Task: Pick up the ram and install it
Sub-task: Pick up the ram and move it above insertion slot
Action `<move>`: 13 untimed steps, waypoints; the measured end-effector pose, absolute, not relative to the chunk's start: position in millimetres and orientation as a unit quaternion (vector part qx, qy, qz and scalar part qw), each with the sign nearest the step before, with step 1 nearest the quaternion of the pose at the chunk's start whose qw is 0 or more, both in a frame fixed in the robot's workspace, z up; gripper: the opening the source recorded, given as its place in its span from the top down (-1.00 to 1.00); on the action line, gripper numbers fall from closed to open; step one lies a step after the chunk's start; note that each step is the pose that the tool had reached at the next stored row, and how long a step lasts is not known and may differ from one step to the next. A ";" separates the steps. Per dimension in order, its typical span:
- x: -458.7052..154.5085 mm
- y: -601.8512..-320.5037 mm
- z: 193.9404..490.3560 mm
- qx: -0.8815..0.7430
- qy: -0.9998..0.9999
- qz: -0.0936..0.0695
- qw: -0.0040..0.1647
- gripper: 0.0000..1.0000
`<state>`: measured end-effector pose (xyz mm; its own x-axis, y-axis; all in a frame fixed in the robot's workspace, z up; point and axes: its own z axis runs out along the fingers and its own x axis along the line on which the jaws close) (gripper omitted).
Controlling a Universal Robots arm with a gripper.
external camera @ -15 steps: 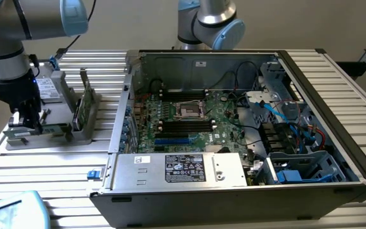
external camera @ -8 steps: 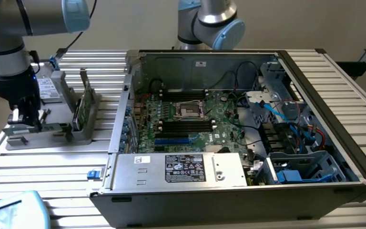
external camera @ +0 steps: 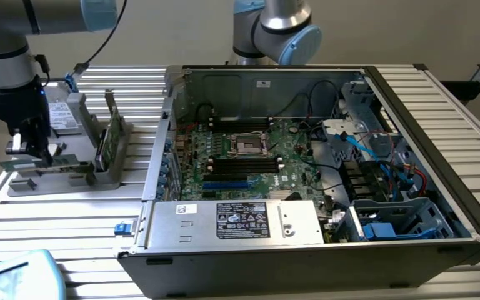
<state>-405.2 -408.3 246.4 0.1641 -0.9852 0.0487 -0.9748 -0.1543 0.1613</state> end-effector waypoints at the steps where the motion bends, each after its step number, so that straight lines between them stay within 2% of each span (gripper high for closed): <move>1: -404.7 -407.9 248.7 0.759 -0.646 -0.034 0.078 0.71; 13: -387.7 -407.5 284.9 0.759 -0.645 -0.042 0.084 0.71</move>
